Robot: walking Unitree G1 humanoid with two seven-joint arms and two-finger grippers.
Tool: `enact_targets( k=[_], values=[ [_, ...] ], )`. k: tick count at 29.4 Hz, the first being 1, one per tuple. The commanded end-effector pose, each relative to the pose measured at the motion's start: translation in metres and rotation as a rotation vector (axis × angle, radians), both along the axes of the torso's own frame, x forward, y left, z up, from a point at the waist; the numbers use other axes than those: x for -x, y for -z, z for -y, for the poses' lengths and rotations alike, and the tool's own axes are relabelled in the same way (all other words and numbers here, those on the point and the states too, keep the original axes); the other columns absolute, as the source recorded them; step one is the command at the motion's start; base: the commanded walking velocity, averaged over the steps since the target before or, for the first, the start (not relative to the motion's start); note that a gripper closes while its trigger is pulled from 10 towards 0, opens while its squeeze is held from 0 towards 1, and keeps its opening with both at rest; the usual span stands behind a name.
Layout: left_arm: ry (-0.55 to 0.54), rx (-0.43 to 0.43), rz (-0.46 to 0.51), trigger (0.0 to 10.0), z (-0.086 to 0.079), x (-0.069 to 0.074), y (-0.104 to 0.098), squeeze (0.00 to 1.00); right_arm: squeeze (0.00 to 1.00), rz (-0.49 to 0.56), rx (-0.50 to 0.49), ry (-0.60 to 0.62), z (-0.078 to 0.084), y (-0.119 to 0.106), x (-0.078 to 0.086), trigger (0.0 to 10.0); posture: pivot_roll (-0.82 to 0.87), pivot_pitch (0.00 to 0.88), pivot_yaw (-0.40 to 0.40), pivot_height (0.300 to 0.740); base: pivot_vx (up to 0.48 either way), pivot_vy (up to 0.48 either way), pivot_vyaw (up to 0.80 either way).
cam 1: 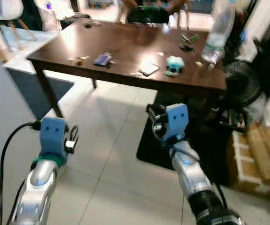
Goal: Hang keys on a hook
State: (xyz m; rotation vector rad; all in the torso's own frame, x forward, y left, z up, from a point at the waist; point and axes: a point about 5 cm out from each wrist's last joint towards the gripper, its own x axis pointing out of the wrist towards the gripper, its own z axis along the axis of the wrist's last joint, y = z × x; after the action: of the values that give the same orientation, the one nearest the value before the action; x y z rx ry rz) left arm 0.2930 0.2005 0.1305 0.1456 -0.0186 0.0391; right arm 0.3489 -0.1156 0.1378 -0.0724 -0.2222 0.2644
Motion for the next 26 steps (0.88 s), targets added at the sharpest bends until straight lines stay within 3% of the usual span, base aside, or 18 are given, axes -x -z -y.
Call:
enact_targets(
  k=[1, 8, 11, 26],
  values=[
    [-0.005, -0.003, -0.013, 10.0, -0.0016, 0.0012, 0.0042, 0.0, 0.0, -0.001, -0.005, 0.005, 0.0008, 0.0017, 0.0004, 10.0, -0.05, 0.0, 0.101, 0.74, 0.0, 0.0, -0.8],
    [-0.001, -0.008, -0.005, 10.0, -0.0023, 0.0006, 0.0036, 0.0, 0.0, 0.001, -0.008, 0.008, 0.0001, 0.0014, -0.0003, 10.0, -0.04, 0.0, 0.103, 0.74, 0.0, 0.0, -0.8],
    [0.015, -0.017, -0.001, 10.0, -0.0009, 0.0004, 0.0032, 0.0, 0.0, 0.009, -0.01, 0.012, 0.0004, 0.0006, -0.0002, 10.0, -0.04, 0.0, 0.104, 0.74, 0.364, 0.0, -0.8],
    [0.003, -0.037, -0.006, 10.0, -0.0017, -0.0006, 0.0037, 0.0, 0.0, 0.022, -0.006, 0.01, -0.0006, -0.0007, -0.0007, 10.0, -0.04, 0.0, 0.106, 0.74, 0.465, 0.0, 0.0]
  ],
)
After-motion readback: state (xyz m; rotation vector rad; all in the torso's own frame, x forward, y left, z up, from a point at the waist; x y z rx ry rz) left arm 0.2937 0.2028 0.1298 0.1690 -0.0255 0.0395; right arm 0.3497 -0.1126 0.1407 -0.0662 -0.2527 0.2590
